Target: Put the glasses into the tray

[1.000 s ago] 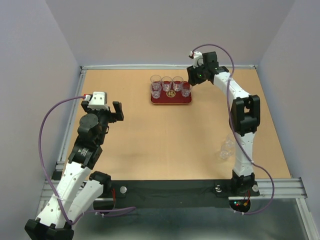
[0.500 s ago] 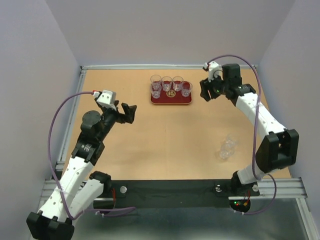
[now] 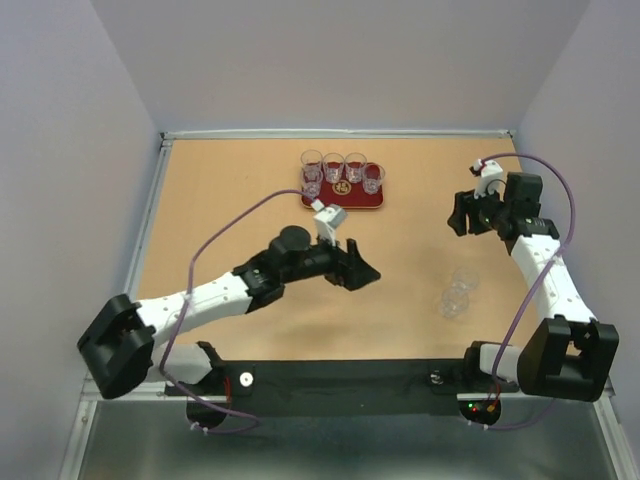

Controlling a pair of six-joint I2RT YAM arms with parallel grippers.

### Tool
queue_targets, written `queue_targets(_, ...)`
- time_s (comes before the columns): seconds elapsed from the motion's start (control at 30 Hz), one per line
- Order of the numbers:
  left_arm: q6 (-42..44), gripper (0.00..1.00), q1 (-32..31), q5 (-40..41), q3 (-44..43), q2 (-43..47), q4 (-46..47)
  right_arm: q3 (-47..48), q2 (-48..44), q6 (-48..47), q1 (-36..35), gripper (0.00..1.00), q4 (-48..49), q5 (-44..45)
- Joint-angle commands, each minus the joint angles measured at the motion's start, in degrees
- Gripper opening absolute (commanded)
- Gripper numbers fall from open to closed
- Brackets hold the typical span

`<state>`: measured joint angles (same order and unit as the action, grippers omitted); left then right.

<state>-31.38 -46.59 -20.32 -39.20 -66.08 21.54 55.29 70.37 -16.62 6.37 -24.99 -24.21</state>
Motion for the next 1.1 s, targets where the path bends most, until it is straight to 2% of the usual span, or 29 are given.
queue_targets(0.0, -6.68, 0.93, -9.38, 6.59, -6.31, -7.90, 9.05, -1.58, -1.90, 1.85, 1.10, 0.65, 4.86, -1.81)
queue_targets(0.1, -8.96, 0.88, -14.48, 9.24, -12.45, -17.04, 9.05, -2.46, -1.73, 2.29, 1.80, 0.65, 5.39, -0.32)
queue_targets(0.13, -9.49, 0.82, -15.28, 9.50, -14.05, -21.58, 8.26, -2.46, -1.55, 2.56, 2.06, 0.65, 5.48, -0.14)
queue_targets(0.17, -10.80, 0.81, -16.07, 10.55, -15.80, -23.89, 7.21, -2.38, -1.72, 2.65, 2.15, 0.65, 5.57, 0.30)
queue_targets(0.3, -10.20, 0.79, -20.12, 13.54, -29.42, -35.83, -2.35, -2.64, -2.69, 2.74, 2.42, 0.66, 6.10, 0.91)
queue_targets(0.43, -8.18, 0.78, -22.57, 17.58, -40.14, -43.40, -10.96, -2.73, -3.39, 3.08, 2.51, 0.66, 6.45, 1.53)
queue_targets(0.57, -6.24, 0.75, -23.99, 23.21, -48.24, -48.96, -18.28, -2.82, -3.66, 3.44, 2.68, 0.66, 6.54, 1.62)
queue_targets(0.63, -5.28, 0.67, -24.42, 24.09, -52.01, -51.24, -20.56, -2.82, -3.75, 3.52, 2.77, 0.66, 6.62, 1.44)
queue_targets(0.7, -4.66, 0.67, -24.87, 24.97, -53.87, -52.56, -21.45, -2.73, -3.66, 3.70, 2.77, 0.66, 6.62, 1.44)
queue_targets(0.97, -0.88, 0.53, -27.32, 29.45, -62.83, -59.24, -30.49, -2.90, -3.57, 3.79, 2.86, 0.66, 6.80, 1.62)
queue_targets(1.07, 0.17, 0.38, -27.68, 32.61, -65.39, -60.74, -32.79, -2.99, -3.48, 3.79, 2.95, 0.66, 6.80, 1.62)
